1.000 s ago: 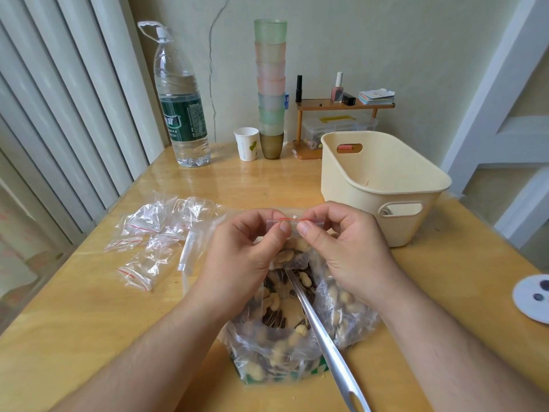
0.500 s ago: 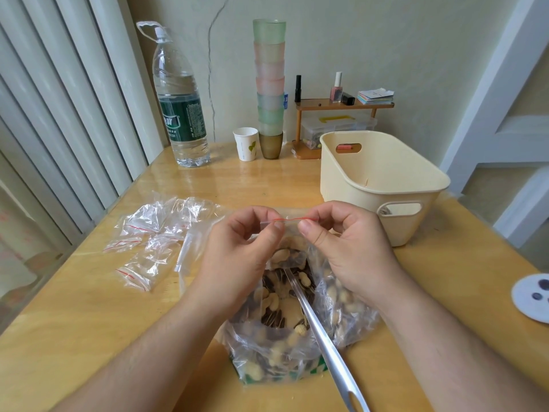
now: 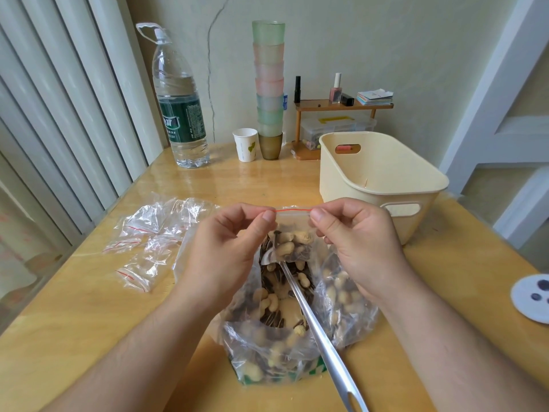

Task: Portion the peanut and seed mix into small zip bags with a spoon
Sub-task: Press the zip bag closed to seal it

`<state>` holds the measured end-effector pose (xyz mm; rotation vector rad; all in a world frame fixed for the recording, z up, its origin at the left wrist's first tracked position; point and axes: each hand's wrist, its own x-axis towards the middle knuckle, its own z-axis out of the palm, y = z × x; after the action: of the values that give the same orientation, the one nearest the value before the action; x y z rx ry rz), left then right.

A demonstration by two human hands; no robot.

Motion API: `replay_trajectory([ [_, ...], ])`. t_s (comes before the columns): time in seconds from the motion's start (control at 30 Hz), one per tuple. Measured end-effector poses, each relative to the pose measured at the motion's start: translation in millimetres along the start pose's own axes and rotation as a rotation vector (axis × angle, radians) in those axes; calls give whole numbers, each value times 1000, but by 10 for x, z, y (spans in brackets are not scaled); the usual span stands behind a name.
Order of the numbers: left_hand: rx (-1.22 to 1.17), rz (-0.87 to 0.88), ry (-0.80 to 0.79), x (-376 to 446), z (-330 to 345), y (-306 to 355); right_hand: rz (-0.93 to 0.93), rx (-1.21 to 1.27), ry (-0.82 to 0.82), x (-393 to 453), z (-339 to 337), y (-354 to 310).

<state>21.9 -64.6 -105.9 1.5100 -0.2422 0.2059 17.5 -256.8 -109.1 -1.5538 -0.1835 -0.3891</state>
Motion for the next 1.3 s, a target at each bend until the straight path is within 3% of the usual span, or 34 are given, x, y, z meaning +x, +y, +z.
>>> replay_trajectory([
  [0.13, 9, -2, -15, -6, -5, 6, -7, -34, -22, -3, 3, 11],
  [0.3, -103, -14, -58, -37, 41, 33, 71, 119, -99, -40, 23, -49],
  [0.53, -131, -27, -80, -54, 32, 18, 18, 65, -140, -48, 51, 15],
  [0.87, -91, 15, -95, -59, 38, 3, -8, -64, -127, -60, 59, -1],
  [1.3, 146, 227, -117, -46, 8, -69, -201, -187, -62, -41, 70, 23],
])
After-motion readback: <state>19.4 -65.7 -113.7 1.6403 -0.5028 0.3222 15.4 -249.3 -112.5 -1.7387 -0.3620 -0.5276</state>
